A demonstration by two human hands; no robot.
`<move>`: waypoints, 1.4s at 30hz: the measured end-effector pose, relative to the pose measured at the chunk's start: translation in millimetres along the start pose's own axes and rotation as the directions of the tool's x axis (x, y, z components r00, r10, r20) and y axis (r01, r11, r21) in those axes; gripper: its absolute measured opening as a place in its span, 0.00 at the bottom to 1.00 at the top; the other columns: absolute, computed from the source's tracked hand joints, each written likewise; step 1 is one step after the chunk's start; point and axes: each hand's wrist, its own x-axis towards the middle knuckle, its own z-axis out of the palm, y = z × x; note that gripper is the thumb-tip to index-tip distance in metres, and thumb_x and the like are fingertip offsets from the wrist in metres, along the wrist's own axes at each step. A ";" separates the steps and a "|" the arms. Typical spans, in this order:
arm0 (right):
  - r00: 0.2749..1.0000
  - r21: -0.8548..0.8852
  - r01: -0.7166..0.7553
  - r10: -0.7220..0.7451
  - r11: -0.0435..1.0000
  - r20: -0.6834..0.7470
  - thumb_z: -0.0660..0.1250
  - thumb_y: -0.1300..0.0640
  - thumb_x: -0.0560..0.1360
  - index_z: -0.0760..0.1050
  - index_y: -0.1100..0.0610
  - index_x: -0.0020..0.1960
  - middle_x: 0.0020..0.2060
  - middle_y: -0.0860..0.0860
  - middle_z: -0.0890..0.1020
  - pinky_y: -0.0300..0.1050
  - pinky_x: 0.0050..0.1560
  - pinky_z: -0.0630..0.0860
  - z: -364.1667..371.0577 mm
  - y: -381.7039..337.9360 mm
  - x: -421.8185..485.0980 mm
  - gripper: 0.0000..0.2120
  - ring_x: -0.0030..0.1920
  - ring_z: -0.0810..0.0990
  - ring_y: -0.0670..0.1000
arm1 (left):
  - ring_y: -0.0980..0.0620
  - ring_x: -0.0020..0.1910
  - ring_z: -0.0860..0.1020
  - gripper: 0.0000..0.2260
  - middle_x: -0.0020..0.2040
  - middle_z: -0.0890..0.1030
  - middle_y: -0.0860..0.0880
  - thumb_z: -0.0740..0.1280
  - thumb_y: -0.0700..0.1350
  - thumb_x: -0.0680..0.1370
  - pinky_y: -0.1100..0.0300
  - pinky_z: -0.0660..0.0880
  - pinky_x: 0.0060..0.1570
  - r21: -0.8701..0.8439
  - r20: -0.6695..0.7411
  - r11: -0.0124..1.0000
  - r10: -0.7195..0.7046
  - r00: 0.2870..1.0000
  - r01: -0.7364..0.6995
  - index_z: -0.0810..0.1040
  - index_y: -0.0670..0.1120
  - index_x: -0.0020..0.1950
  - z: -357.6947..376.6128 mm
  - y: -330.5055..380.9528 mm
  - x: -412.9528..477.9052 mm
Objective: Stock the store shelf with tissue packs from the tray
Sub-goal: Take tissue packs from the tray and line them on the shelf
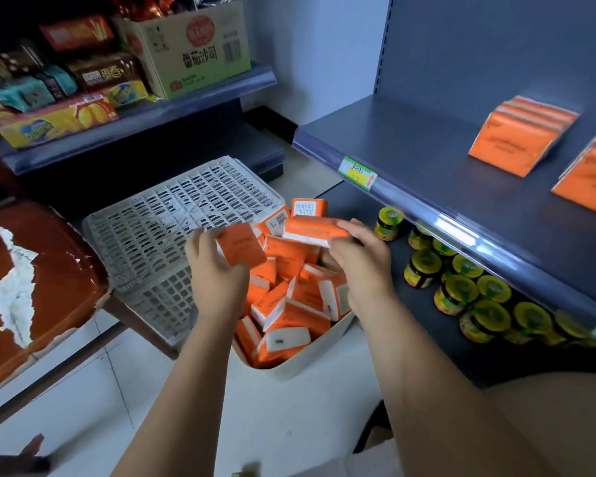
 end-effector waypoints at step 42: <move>0.761 0.114 0.331 -0.194 0.937 -0.619 0.72 0.68 0.76 0.75 0.61 0.67 0.53 0.53 0.85 0.46 0.49 0.81 -372.6 -237.0 -106.0 0.21 0.51 0.86 0.51 | 0.51 0.52 0.86 0.16 0.54 0.87 0.51 0.59 0.35 0.79 0.51 0.80 0.48 -0.594 0.799 0.542 0.314 0.513 0.594 0.78 0.53 0.58 188.8 334.7 -182.2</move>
